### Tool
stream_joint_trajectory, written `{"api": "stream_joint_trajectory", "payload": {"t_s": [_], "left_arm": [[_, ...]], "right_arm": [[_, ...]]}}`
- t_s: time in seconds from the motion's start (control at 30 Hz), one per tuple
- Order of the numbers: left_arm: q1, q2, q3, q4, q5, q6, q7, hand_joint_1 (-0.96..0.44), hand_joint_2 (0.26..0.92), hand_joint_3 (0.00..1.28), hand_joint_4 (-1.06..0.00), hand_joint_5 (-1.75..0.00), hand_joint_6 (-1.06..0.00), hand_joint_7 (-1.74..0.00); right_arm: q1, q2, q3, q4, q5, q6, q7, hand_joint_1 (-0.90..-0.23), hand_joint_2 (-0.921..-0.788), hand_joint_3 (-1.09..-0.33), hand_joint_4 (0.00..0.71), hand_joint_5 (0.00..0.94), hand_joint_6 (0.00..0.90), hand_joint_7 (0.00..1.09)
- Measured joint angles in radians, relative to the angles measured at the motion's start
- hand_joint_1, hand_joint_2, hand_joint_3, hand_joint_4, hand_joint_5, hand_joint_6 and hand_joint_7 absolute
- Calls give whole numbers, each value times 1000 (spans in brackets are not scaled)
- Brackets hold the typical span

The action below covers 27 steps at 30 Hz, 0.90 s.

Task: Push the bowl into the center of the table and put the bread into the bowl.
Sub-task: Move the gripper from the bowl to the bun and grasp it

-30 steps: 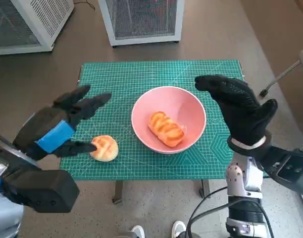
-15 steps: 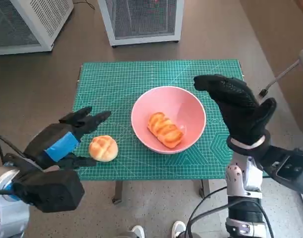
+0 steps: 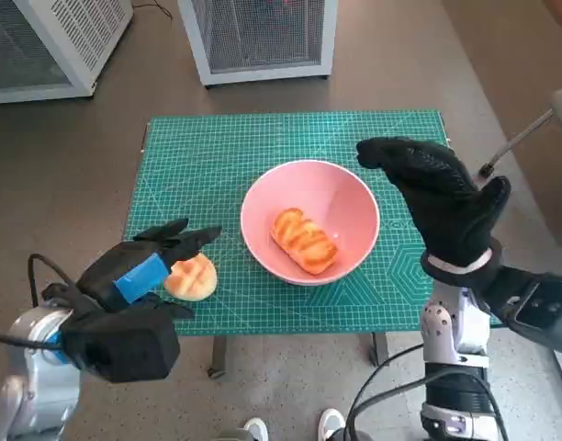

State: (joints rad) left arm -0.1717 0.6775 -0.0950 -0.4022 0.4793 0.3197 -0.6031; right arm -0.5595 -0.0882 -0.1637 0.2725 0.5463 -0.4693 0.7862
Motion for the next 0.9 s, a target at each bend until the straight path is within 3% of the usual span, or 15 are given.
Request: {"api": "stream_joint_trajectory", "payload": {"t_s": [0.23,0.4,0.5,0.57,0.6,0.63,0.67,0.77,0.9], "left_arm": [[-31,-24,-49,87,38,-7,42,-136,773,6,-308,-34,-406,-39],[-60,-50,-95,183,96,-11,98,7,800,17,-427,-61,-542,-94],[-69,-56,-118,229,123,-11,116,78,833,25,-603,-82,-696,-177],[-72,-56,-131,250,142,-13,123,97,850,20,-705,-88,-715,-298],[-75,-55,-137,262,151,-15,128,78,864,27,-708,-284,-697,-482],[-76,-55,-140,270,158,-17,132,51,885,59,-685,-597,-644,-775],[-77,-54,-143,276,166,-20,137,33,898,64,-701,-792,-618,-929],[-80,-48,-145,294,188,-45,160,13,908,64,-732,-1023,-609,-1086],[-81,-35,-143,309,193,-84,189,5,905,62,-749,-1097,-635,-1132]], "right_arm": [[1,-7,-4,-12,0,11,-1,-563,-921,-521,384,3,32,675],[1,-11,-7,-15,0,11,-1,-562,-921,-515,388,5,26,672],[1,-12,-10,-15,-1,7,-1,-556,-921,-512,390,6,24,668],[1,-12,-11,-15,-1,3,-1,-552,-921,-511,390,6,23,665],[1,-13,-12,-15,-1,1,-1,-551,-921,-511,391,6,23,664],[1,-13,-12,-15,-1,-2,-1,-550,-921,-511,391,6,24,663],[1,-13,-13,-15,-1,-4,-1,-550,-921,-510,392,6,24,661],[1,-13,-14,-12,-1,-10,0,-552,-921,-508,392,6,24,655],[1,-13,-14,-6,-2,-21,0,-557,-921,-508,393,6,24,648]]}}
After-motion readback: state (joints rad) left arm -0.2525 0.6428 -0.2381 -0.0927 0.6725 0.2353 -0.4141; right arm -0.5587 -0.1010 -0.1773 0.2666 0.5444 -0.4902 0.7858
